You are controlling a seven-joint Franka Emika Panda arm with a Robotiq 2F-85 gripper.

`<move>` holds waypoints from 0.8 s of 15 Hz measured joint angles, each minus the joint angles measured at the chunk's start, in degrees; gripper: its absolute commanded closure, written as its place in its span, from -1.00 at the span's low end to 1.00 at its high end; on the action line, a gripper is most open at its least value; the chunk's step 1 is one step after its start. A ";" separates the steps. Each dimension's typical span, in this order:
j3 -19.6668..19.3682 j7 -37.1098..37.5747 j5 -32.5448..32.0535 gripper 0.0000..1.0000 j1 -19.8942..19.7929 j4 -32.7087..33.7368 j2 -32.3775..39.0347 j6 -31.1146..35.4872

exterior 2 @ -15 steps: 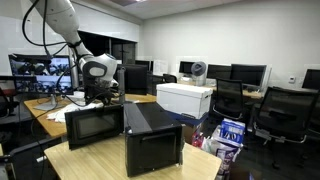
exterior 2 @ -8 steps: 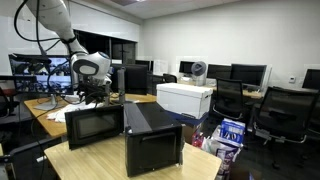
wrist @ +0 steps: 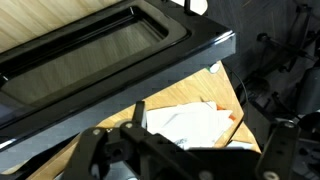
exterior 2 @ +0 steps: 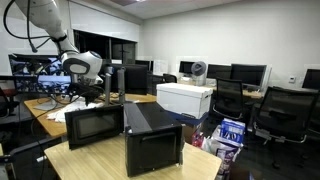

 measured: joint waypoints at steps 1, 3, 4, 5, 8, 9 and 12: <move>-0.07 -0.26 0.00 -1.00 0.88 -0.48 -0.01 0.07; -0.09 -0.90 0.00 -1.00 2.48 -1.42 -0.01 0.18; -0.09 -1.24 0.00 -1.00 3.25 -1.83 -0.01 0.27; -0.07 -1.72 0.00 -1.00 3.97 -2.23 -0.01 0.38; -0.06 -2.60 0.00 -1.00 5.56 -3.11 0.03 0.58; -0.06 -2.81 0.00 -0.70 5.98 -3.36 0.04 0.71; -0.08 -3.36 0.00 -0.21 6.56 -3.69 0.26 1.08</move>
